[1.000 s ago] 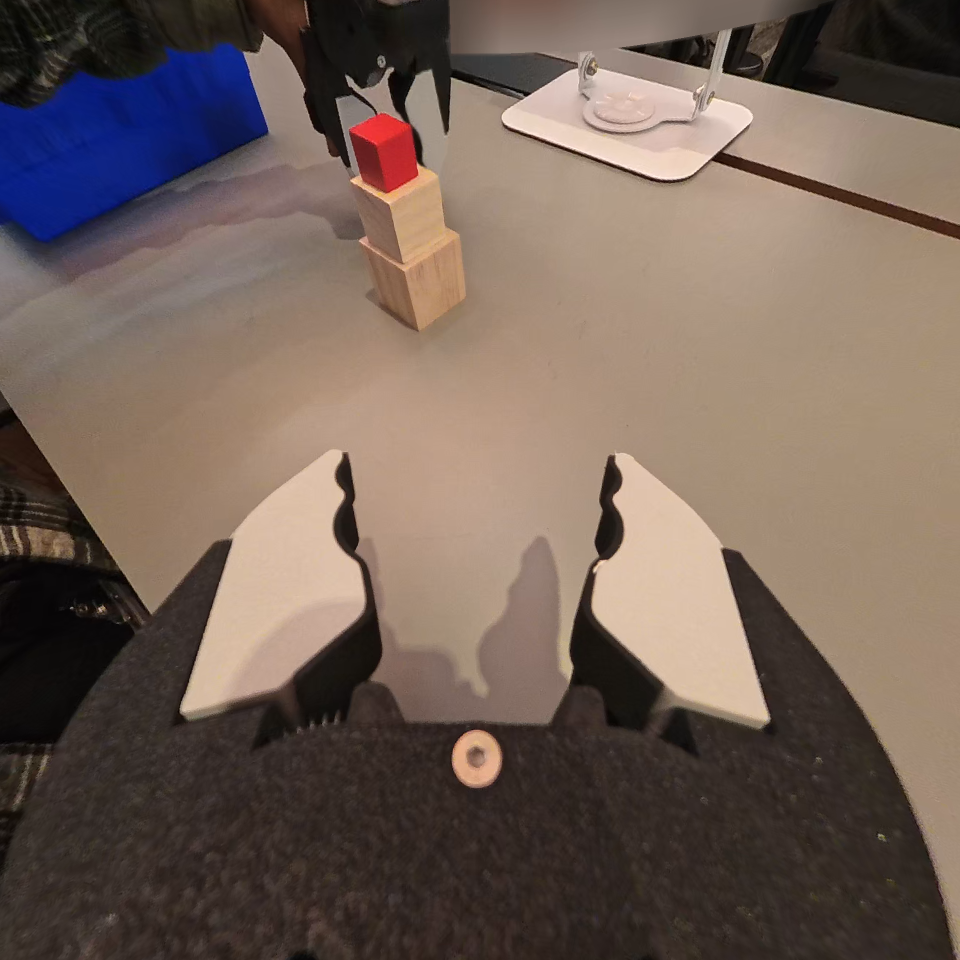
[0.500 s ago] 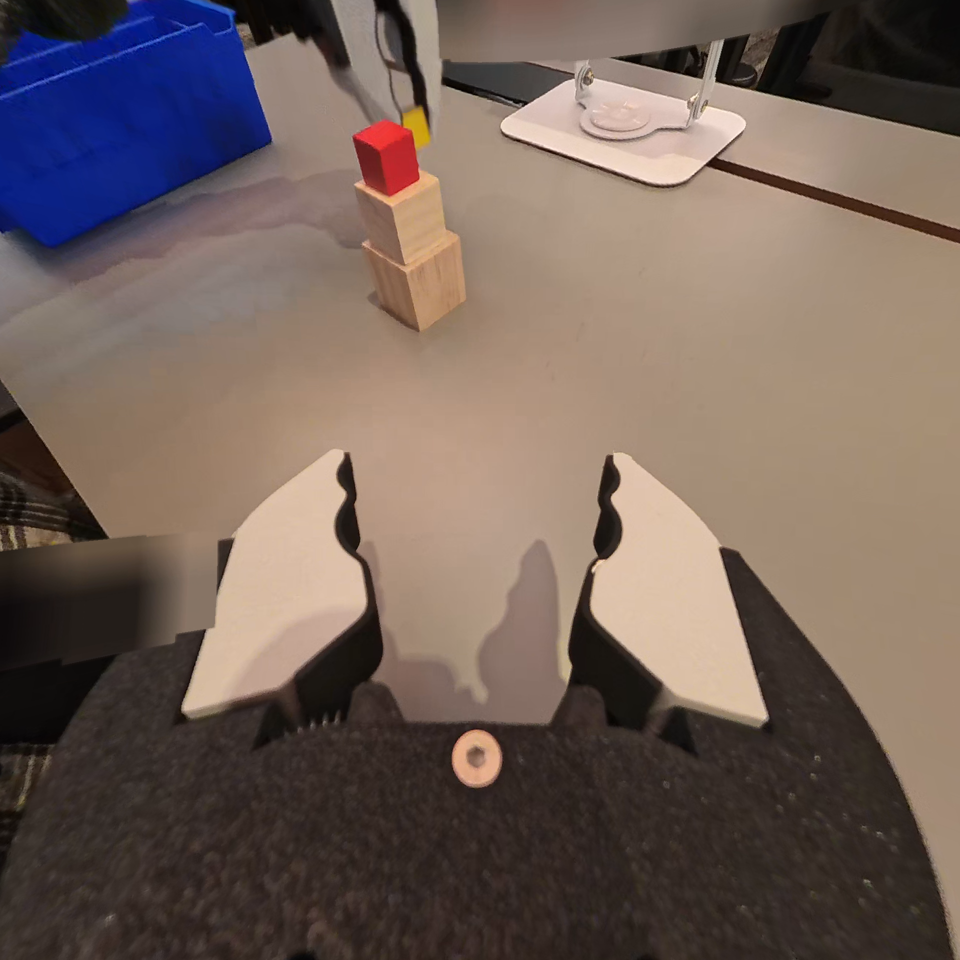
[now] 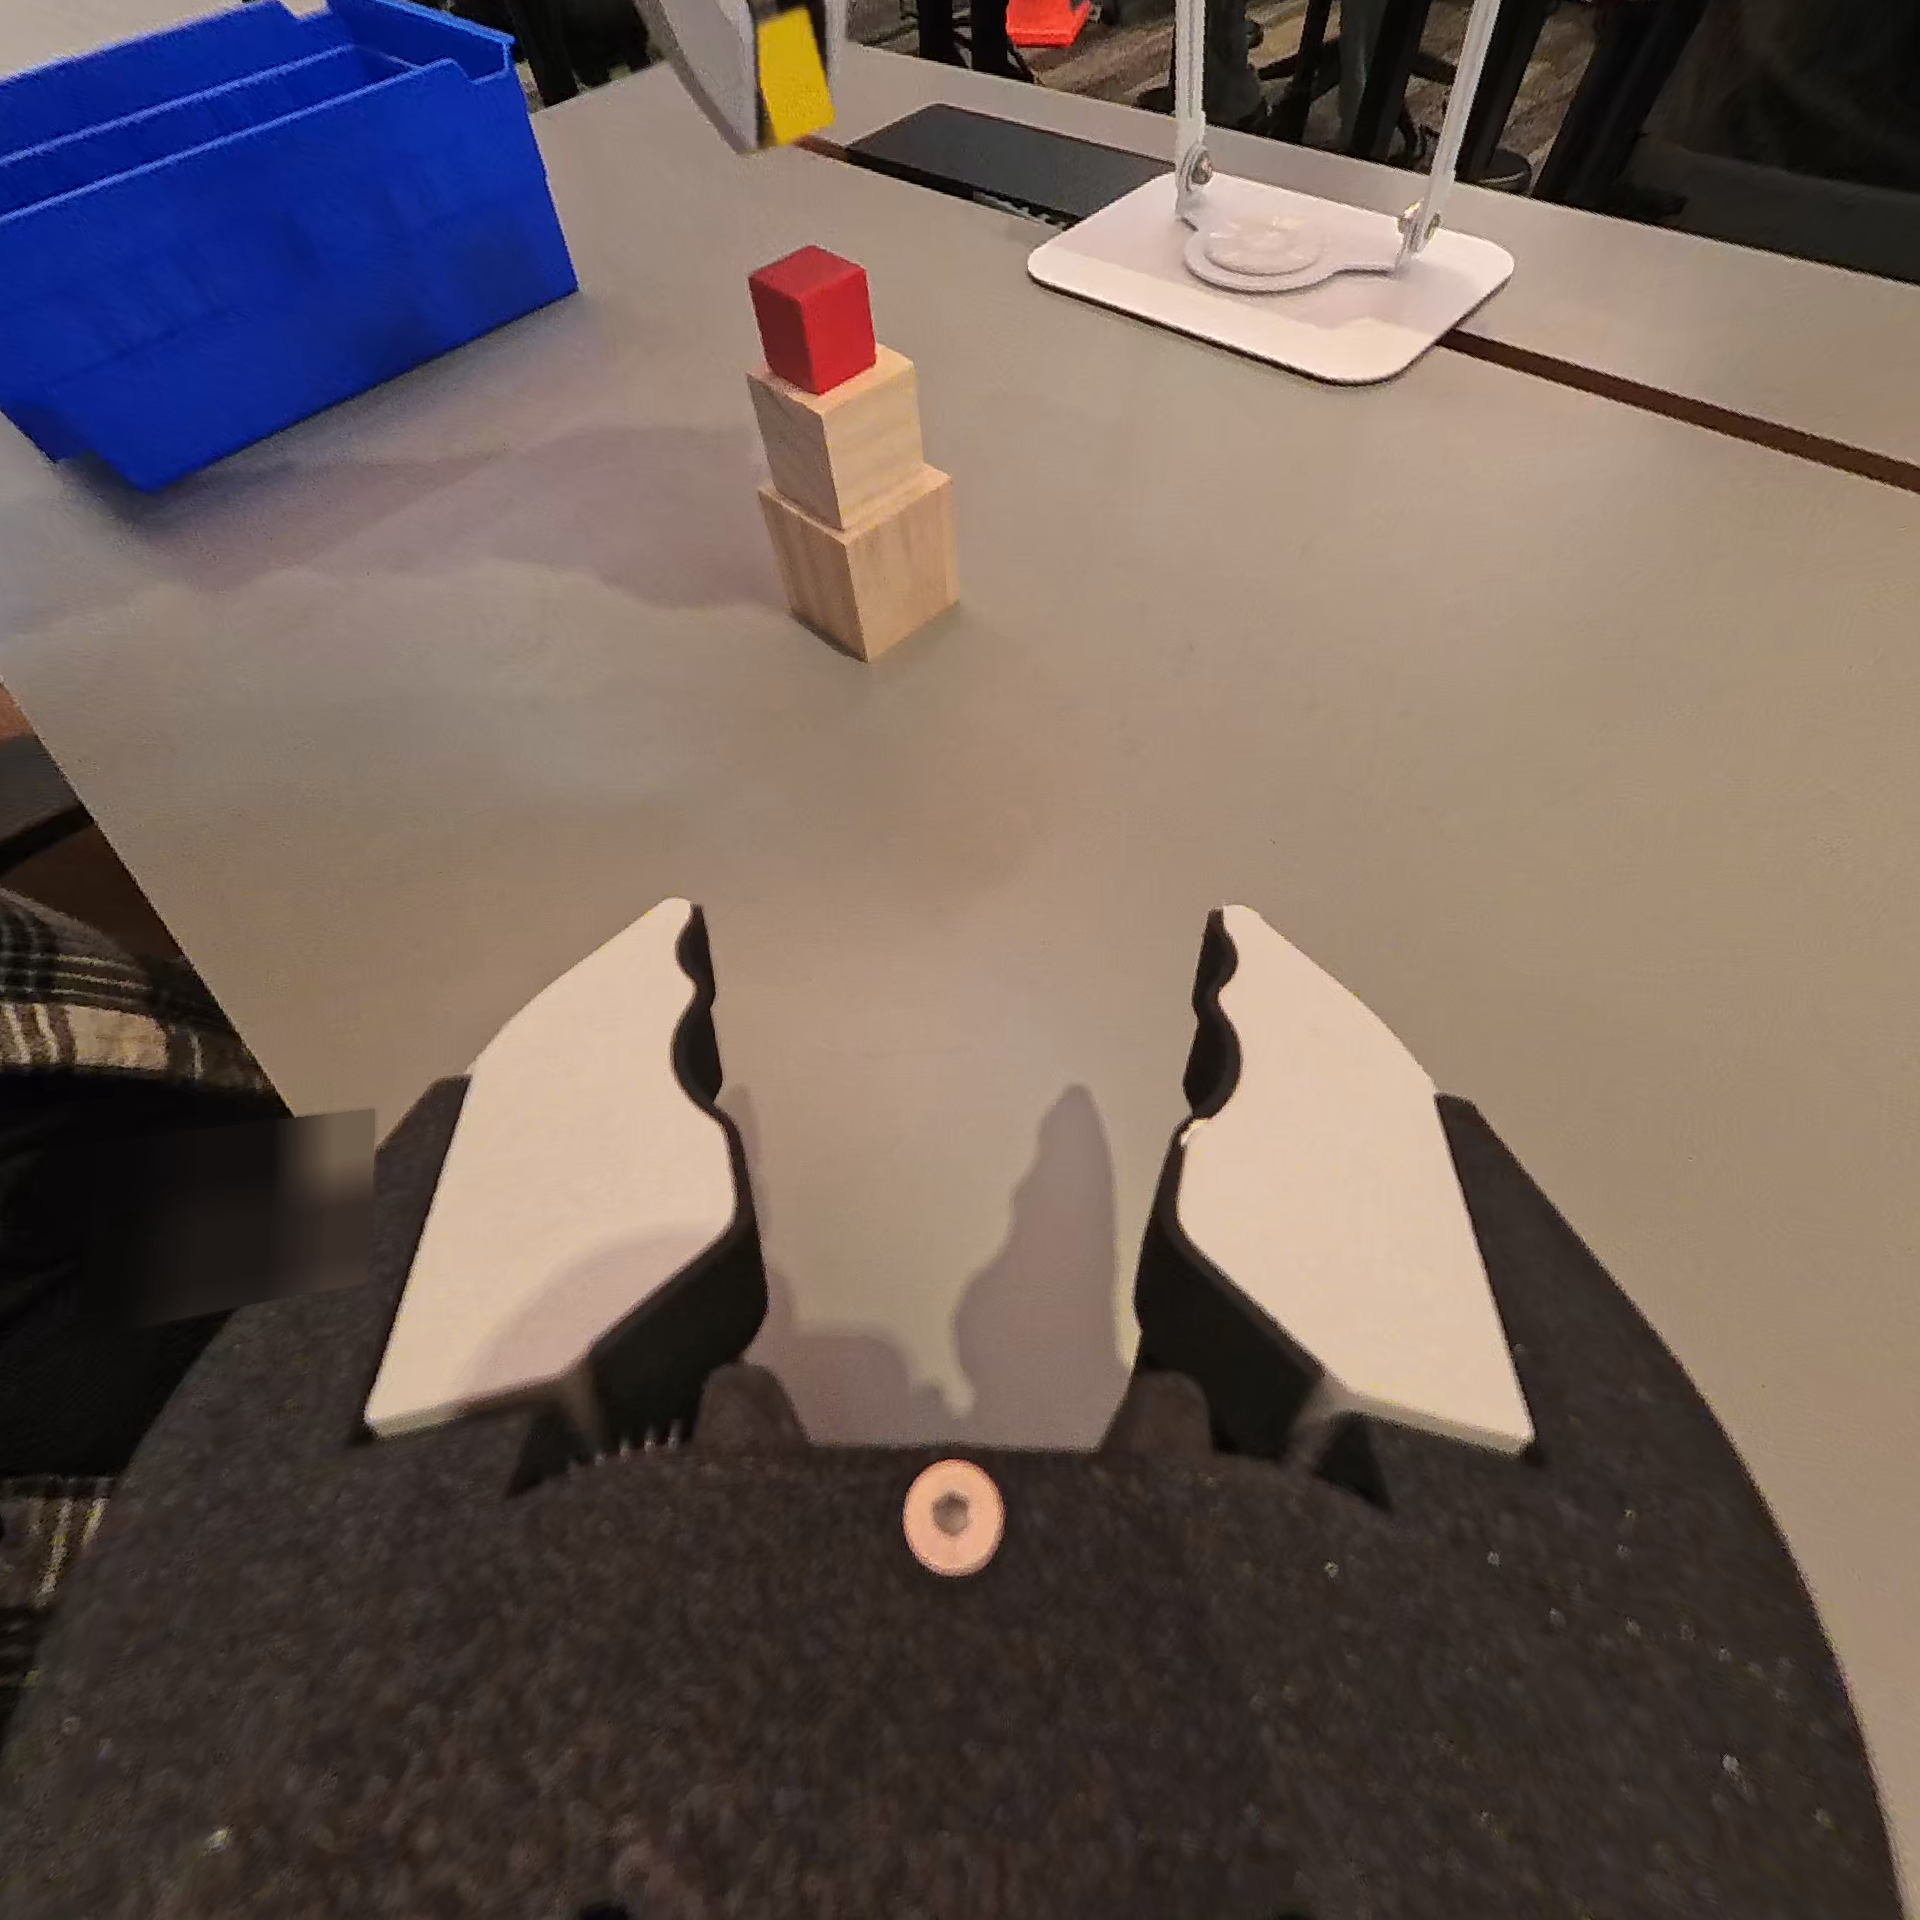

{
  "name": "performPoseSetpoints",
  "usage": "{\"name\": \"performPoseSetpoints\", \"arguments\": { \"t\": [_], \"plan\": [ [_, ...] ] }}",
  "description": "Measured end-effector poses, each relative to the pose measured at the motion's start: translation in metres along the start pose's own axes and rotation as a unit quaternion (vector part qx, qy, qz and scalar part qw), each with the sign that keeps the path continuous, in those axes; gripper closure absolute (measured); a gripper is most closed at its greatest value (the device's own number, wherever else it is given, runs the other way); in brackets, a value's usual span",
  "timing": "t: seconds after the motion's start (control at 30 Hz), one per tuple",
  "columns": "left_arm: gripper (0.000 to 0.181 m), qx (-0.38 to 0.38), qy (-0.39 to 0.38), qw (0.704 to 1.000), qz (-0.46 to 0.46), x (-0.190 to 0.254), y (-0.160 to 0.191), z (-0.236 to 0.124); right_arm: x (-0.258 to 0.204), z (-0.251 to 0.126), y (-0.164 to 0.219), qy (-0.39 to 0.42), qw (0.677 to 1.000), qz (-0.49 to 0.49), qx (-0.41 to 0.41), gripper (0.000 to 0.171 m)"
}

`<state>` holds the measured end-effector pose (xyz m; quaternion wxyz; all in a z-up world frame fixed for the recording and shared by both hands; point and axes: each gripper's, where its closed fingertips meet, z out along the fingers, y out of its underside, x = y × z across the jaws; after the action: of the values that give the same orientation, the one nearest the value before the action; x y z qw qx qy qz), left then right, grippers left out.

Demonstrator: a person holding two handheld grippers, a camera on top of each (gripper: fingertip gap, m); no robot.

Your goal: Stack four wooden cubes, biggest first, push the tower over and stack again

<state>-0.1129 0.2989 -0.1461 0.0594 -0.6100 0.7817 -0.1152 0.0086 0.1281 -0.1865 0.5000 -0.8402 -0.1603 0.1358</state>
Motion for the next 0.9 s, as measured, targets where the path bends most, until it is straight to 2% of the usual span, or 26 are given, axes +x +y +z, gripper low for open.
{"name": "performPoseSetpoints", "arguments": {
  "t": [0.27, 0.9],
  "plan": [
    [0.159, -0.023, 0.001, 1.0, 0.002, 0.002, -0.001, 0.016, -0.002, -0.002, 0.0, 0.001, 1.0, -0.001, -0.001, 0.083],
    [0.159, -0.069, -0.005, 0.997, 0.043, 0.004, 0.002, 0.025, -0.001, -0.004, 0.002, 0.003, 1.0, 0.002, 0.0, 0.083]
  ]
}}
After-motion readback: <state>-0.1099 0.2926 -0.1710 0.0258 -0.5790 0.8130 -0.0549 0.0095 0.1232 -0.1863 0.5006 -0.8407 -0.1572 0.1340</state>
